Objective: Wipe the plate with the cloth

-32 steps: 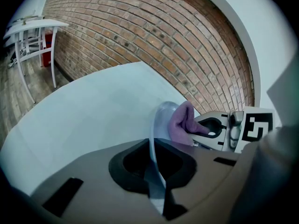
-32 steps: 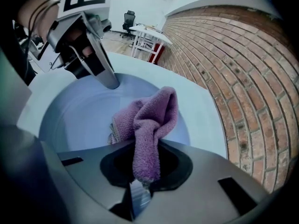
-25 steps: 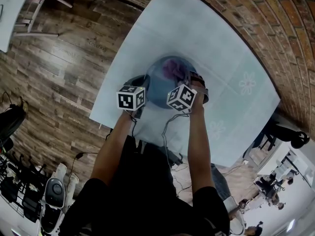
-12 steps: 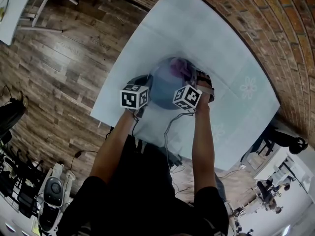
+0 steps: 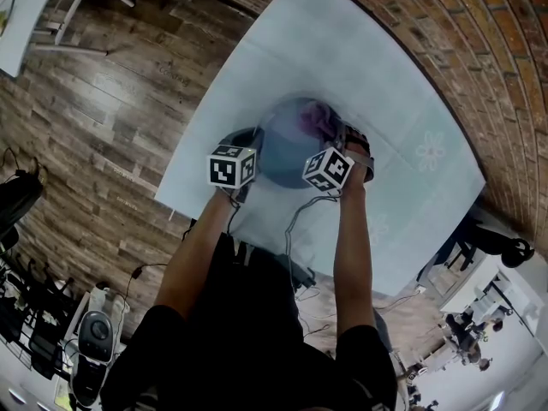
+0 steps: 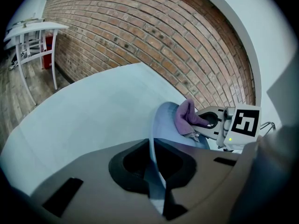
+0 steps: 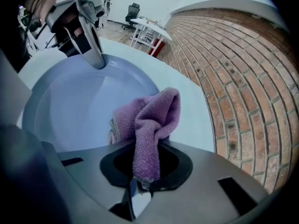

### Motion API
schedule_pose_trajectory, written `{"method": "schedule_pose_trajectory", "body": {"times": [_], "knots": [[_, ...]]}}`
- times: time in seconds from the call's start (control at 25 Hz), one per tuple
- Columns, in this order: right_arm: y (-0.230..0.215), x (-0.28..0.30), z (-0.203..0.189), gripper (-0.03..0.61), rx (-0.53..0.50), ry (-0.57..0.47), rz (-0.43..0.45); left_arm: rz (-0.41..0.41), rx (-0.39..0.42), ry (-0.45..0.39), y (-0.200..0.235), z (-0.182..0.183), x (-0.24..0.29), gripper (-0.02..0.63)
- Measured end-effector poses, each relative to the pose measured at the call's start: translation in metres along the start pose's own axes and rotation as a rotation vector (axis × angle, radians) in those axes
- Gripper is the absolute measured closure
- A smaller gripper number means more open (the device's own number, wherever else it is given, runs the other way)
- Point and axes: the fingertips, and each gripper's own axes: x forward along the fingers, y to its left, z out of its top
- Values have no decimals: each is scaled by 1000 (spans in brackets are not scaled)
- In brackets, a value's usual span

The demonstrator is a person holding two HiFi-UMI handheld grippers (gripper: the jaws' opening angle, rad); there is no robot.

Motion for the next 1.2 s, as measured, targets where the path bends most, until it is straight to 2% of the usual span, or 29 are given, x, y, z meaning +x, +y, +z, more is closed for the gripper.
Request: {"method": "schedule_pose_trajectory", "body": {"times": [0.32, 0.76, 1.04, 1.2], "knots": [[17, -11, -19, 512, 1, 50, 13, 3, -7, -1, 1, 0, 0, 569], [51, -33, -35, 514, 52, 96, 48, 4, -20, -7, 2, 1, -1, 569], [85, -48, -32, 514, 107, 103, 116, 8, -17, -8, 3, 0, -1, 569], [104, -56, -25, 514, 169, 99, 199, 9, -15, -10, 2, 1, -1, 569]]}}
